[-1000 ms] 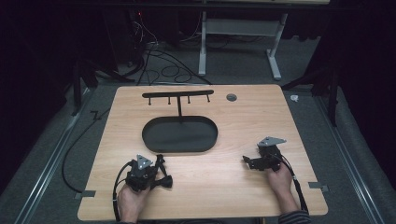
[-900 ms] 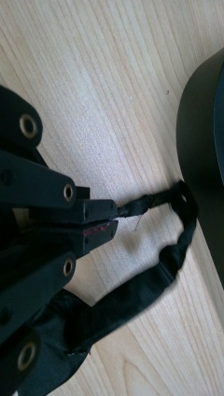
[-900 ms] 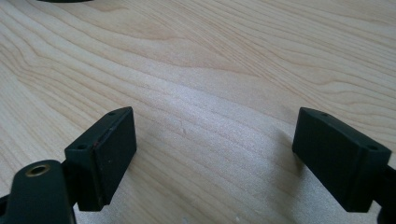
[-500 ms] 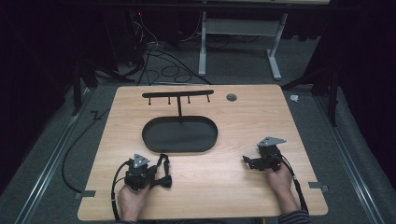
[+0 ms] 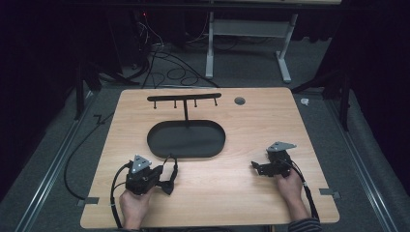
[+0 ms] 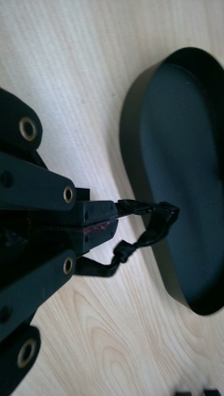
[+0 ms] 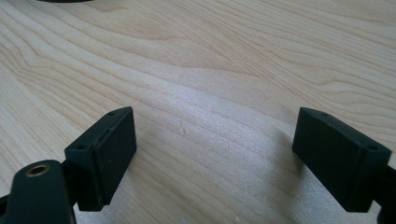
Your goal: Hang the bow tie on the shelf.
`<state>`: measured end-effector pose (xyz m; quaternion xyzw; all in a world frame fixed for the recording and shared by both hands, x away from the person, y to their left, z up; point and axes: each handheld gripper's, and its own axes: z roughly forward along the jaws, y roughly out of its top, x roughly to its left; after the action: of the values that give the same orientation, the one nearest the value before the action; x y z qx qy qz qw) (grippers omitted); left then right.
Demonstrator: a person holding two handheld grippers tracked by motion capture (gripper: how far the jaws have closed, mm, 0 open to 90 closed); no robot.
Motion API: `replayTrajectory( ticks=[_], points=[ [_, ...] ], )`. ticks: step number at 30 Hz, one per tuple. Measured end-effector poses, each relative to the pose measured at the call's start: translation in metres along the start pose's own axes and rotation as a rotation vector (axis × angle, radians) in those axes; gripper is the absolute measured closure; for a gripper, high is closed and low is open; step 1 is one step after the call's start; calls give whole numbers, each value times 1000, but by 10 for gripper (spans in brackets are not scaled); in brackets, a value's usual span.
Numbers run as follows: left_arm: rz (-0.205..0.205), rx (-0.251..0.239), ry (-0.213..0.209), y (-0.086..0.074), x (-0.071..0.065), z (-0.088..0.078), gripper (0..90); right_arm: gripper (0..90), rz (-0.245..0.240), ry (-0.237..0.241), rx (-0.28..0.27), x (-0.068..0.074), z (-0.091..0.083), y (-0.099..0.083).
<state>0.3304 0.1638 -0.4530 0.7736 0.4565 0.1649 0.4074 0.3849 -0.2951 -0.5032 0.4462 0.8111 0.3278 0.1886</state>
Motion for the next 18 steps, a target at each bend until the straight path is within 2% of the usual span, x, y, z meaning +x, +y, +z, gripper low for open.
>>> replayTrajectory(
  ticks=[6,18],
  points=[
    [23,-28,-19,9,-6,-7,897,144,0,0,0,0,0,0],
    [32,-70,-47,23,-8,-16,897,144,0,0,0,0,0,0]
  ],
)
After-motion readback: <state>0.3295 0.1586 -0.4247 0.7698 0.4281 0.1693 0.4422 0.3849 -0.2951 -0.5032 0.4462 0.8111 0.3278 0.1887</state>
